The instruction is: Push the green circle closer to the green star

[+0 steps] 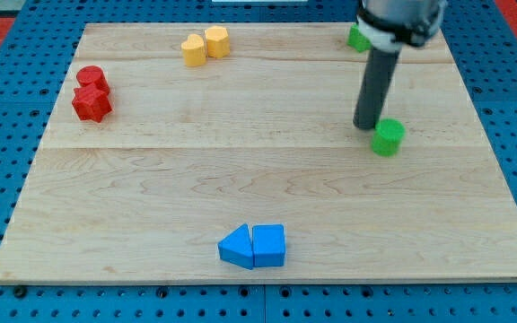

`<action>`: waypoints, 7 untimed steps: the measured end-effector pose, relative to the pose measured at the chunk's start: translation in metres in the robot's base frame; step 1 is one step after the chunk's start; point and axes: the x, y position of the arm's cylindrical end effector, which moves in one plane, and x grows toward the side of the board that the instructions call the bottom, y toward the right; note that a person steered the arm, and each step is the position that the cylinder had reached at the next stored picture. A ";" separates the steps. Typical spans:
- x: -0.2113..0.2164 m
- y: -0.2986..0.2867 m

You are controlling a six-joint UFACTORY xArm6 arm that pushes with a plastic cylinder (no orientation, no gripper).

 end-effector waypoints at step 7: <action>0.049 0.044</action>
